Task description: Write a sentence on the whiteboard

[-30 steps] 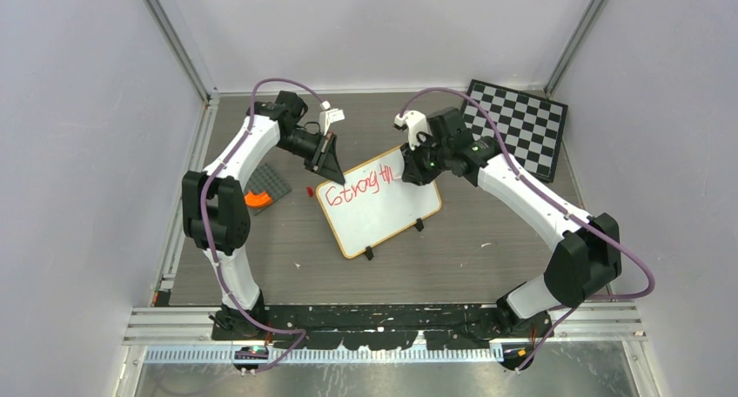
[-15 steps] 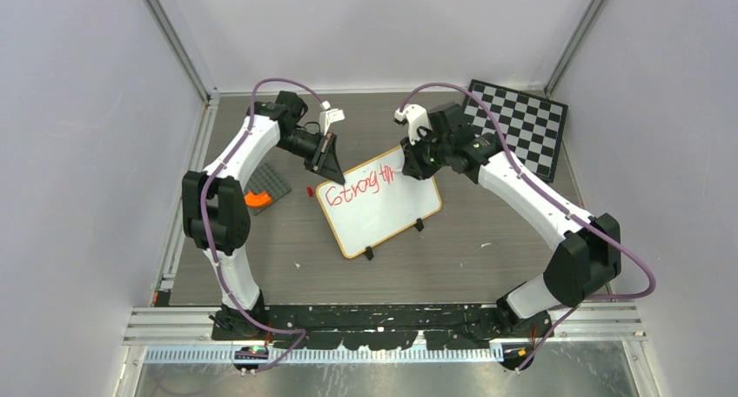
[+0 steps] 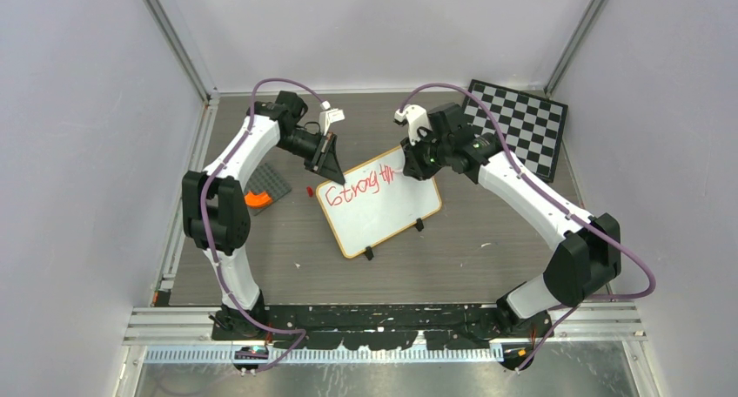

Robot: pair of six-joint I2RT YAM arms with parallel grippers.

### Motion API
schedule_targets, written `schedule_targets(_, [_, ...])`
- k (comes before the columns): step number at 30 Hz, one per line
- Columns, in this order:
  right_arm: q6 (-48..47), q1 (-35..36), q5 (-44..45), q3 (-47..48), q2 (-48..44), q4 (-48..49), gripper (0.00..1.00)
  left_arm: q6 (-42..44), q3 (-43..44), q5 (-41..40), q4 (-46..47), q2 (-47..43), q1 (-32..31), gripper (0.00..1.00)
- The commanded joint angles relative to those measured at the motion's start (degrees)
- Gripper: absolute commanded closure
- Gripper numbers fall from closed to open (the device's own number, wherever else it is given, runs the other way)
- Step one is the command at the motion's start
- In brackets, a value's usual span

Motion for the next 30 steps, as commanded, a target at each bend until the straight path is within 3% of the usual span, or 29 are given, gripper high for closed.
schedule_targets(1, [0.1,-0.1,0.1,2.4,0.2,2.1,1.0,0.6,0.4,-2.4,-1.5,0.5,-0.4,1.0])
schedule_targets(13, [-1.5,-0.4,0.9,-1.8,-1.5,1.2,1.0,0.7,0.2,-2.3,-1.5,0.6,-0.4,1.0])
schedule_targets(30, [-1.5,-1.9,1.7,2.7,-0.8,0.7,1.0,0.7,-0.1,-2.0,-1.3,0.5,-0.4,1.0])
